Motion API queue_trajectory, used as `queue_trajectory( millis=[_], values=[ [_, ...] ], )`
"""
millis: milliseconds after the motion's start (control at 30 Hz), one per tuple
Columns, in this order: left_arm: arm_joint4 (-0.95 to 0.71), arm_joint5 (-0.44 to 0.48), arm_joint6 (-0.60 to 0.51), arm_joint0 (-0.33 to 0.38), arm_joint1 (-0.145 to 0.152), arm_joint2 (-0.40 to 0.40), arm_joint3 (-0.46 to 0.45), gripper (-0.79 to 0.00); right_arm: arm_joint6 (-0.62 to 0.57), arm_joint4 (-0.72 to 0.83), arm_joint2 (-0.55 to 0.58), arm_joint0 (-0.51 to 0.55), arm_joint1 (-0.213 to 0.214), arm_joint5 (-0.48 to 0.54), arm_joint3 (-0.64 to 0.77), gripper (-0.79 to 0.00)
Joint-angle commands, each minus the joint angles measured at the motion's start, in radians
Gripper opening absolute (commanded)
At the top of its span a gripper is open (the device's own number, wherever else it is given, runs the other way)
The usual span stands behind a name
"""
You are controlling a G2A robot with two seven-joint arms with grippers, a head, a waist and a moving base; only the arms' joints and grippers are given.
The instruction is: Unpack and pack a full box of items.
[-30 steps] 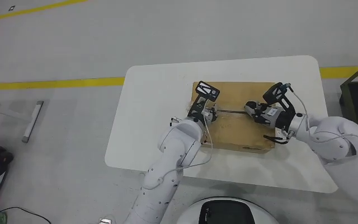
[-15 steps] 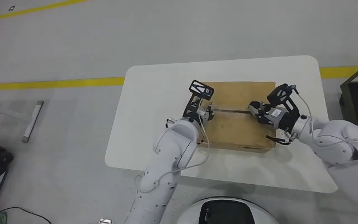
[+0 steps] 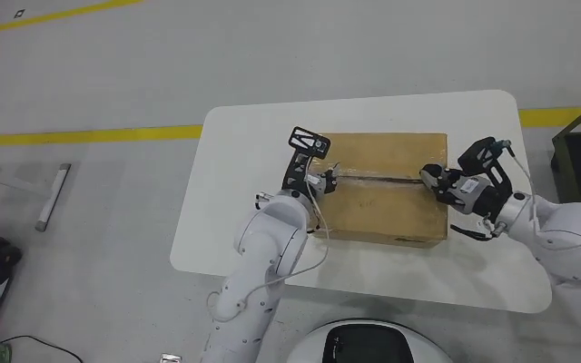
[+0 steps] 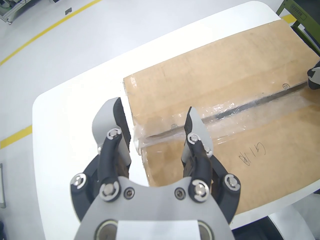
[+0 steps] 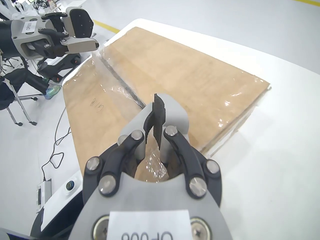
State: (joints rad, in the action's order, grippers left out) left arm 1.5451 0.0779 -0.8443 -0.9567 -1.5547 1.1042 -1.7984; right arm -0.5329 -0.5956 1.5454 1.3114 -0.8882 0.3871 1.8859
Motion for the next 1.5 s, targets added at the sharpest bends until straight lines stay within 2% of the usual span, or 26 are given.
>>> queue_trajectory(
  millis=[0,133,300,367,433,600,800,933,1033,1133,1267,1467],
  values=[
    [0.001,-0.003,-0.004,-0.006,0.001,0.005,-0.016,-0.185,0.012,0.008,0.024,0.016,0.001,-0.005,0.013,-0.763],
    [0.002,-0.002,-0.010,-0.016,0.003,0.017,-0.040,0.000,0.010,0.008,0.068,0.050,0.003,-0.002,0.035,-0.748],
    [0.004,-0.001,-0.026,-0.029,0.007,0.037,-0.083,0.000,0.043,-0.001,0.138,0.092,0.005,-0.007,0.059,-0.742],
    [0.004,0.003,-0.034,-0.037,0.009,0.045,-0.103,0.000,0.074,0.005,0.174,0.112,0.005,-0.021,0.067,-0.785],
    [0.008,0.009,-0.043,-0.047,0.011,0.053,-0.128,0.000,0.113,0.006,0.216,0.137,0.003,-0.052,0.076,-0.785],
    [0.012,0.026,-0.076,-0.089,0.018,0.076,-0.205,0.000,0.264,-0.015,0.312,0.236,-0.011,-0.185,0.133,-0.785],
    [-0.003,0.041,-0.096,-0.171,0.029,0.121,-0.286,0.000,0.422,-0.093,0.386,0.429,-0.038,-0.380,0.210,-0.785],
    [-0.014,0.053,-0.096,-0.219,0.036,0.157,-0.324,0.000,0.468,-0.071,0.410,0.538,-0.060,-0.508,0.274,-0.785],
    [-0.023,0.064,-0.085,-0.253,0.041,0.171,-0.354,0.000,0.488,-0.137,0.416,0.601,-0.070,-0.572,0.329,-0.785],
    [-0.032,0.077,-0.042,-0.280,0.045,0.179,-0.381,0.000,0.479,-0.122,0.404,0.621,-0.075,-0.565,0.354,-0.785],
    [-0.016,0.103,0.071,-0.292,0.050,0.180,-0.394,0.000,0.479,-0.122,0.404,0.621,-0.075,-0.565,0.354,-0.785],
    [0.076,0.133,0.258,-0.305,0.059,0.155,-0.351,0.000,0.490,-0.124,0.402,0.616,-0.077,-0.565,0.345,-0.785]
  ],
)
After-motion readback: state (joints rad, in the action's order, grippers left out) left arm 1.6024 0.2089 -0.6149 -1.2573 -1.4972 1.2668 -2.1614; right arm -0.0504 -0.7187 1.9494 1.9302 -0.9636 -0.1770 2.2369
